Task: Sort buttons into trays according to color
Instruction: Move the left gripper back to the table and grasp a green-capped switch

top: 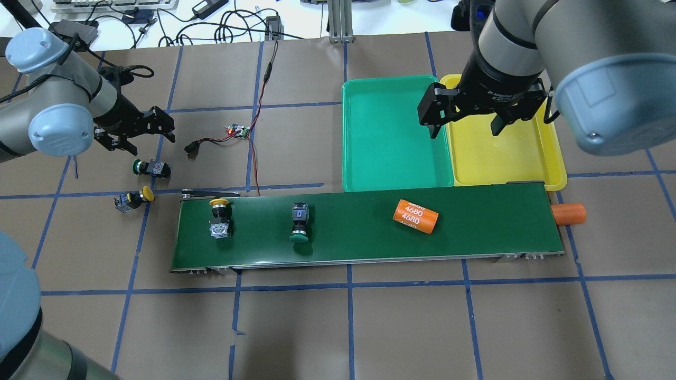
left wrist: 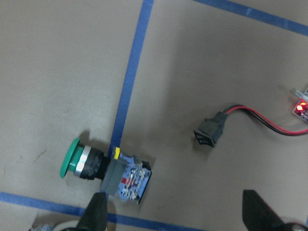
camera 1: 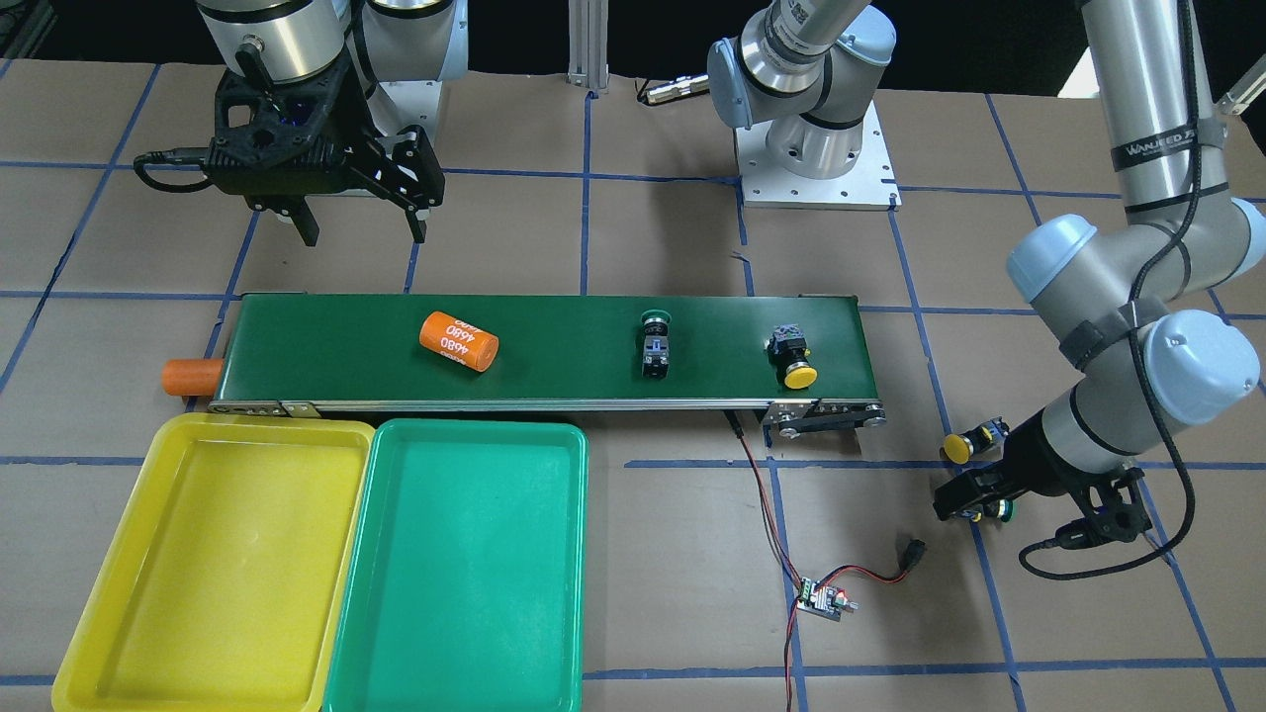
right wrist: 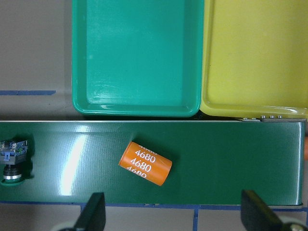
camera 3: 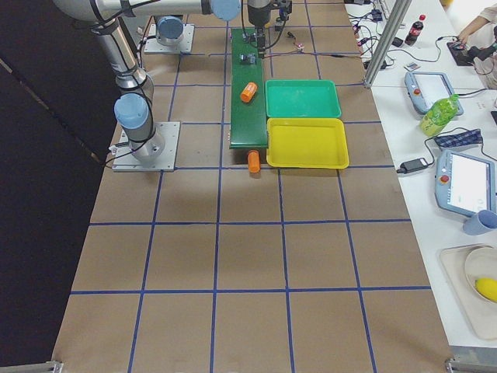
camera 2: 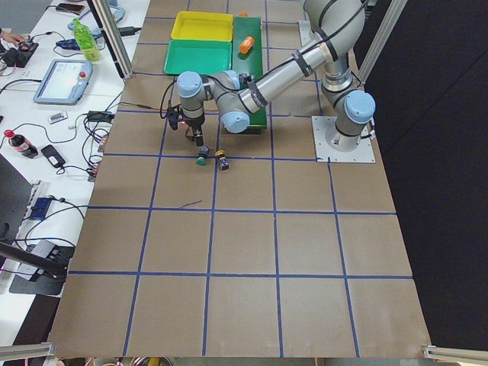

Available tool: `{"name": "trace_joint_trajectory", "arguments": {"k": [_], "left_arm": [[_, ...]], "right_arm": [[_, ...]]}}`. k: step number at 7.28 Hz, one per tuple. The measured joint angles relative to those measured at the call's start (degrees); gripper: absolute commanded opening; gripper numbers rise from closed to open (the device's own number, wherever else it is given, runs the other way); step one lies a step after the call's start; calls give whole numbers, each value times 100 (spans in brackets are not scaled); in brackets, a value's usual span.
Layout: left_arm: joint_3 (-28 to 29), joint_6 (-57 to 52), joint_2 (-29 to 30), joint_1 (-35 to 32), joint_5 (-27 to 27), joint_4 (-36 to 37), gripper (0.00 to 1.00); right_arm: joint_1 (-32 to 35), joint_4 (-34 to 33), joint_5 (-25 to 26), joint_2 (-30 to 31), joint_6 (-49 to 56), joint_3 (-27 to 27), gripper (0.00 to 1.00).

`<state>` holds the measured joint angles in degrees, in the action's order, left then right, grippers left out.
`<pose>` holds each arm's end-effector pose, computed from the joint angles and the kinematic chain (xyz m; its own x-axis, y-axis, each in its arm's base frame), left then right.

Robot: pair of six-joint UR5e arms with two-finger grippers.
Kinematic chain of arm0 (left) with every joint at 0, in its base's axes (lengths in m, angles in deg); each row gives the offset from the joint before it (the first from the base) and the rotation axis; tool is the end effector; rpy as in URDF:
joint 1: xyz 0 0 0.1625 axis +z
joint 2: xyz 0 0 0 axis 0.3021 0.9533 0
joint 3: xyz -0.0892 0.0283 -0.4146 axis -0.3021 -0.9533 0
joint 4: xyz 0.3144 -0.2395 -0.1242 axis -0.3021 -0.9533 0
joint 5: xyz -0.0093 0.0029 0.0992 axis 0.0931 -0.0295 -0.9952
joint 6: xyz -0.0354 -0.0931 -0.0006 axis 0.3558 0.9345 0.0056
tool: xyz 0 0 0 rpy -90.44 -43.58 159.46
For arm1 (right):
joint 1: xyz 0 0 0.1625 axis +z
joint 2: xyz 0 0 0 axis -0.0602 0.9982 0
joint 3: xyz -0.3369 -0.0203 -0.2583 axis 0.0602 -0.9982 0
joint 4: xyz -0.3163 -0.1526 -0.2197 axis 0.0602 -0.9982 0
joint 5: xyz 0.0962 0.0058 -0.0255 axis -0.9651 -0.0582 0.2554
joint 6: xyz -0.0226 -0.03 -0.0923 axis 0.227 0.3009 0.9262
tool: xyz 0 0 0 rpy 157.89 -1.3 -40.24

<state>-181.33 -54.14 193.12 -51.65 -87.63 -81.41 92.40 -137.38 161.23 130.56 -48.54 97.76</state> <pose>0.0838 -0.6246 0.2324 -0.9575 -0.2710 0.0984 -0.2727 0.9621 -0.0041 0.1848 -0.4604 0.4877 -0.9988 -0.0242 -0.0437 -0.0205 0.9963 -0.0834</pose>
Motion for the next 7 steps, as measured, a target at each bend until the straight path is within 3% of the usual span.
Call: {"name": "trace_joint_trajectory", "arguments": {"k": [5,6,7], "left_arm": [[-76,395,294,302,-11,4,100],[-58,427,364,305,-11,4,91],[-32,457,435,308,-11,4,62]], "right_arm": [[1,0,0,3,0,0,100],[-1,0,0,3,0,0,100],[-2,0,0,3,0,0,100]]}}
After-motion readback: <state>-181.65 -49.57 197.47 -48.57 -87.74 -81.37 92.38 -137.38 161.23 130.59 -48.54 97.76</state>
